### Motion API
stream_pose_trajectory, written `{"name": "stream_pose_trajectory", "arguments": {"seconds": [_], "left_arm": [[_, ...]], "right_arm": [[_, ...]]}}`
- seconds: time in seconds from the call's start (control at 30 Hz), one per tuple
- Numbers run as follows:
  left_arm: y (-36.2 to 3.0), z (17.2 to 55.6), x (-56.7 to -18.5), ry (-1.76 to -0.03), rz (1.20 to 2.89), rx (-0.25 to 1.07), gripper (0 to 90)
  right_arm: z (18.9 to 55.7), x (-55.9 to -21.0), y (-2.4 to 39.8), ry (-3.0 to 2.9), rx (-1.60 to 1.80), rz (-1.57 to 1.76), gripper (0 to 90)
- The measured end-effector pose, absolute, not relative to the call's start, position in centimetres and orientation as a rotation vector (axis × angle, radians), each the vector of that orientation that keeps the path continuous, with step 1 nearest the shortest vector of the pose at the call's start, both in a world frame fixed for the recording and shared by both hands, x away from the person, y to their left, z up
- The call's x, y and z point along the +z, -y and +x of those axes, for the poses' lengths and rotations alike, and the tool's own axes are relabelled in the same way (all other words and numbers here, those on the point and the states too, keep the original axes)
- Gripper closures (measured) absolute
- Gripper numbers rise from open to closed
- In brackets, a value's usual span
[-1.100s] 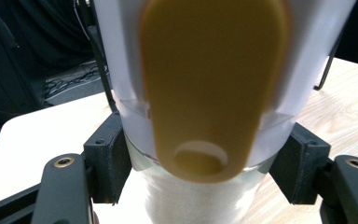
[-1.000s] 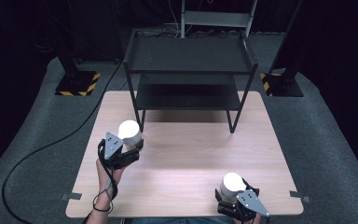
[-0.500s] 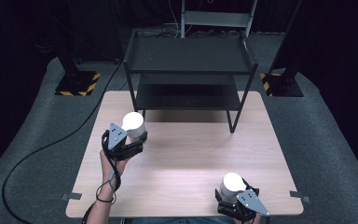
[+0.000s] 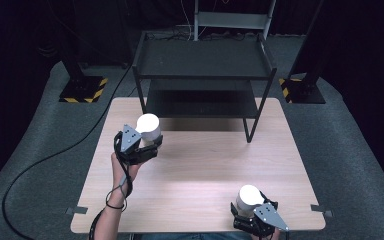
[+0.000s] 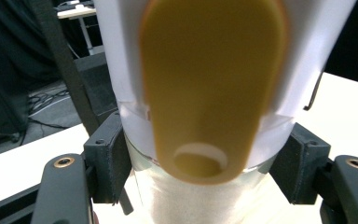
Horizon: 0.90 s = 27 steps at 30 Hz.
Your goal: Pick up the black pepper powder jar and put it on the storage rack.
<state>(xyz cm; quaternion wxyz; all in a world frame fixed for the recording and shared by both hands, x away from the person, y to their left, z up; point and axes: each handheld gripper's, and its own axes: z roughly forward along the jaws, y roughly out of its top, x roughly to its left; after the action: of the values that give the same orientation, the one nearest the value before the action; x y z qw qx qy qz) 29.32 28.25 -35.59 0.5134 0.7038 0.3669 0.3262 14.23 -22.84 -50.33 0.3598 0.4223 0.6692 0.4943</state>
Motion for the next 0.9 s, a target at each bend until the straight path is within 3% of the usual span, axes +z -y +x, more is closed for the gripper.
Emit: {"name": "stream_pose_trajectory", "arguments": {"seconds": [0.9], "left_arm": [[-28.9, 33.3, -31.0, -0.778, 1.725, 0.686, 30.0]], "right_arm": [[14.3, -50.3, 22.8, -1.728, 1.273, 1.096, 0.0]]}}
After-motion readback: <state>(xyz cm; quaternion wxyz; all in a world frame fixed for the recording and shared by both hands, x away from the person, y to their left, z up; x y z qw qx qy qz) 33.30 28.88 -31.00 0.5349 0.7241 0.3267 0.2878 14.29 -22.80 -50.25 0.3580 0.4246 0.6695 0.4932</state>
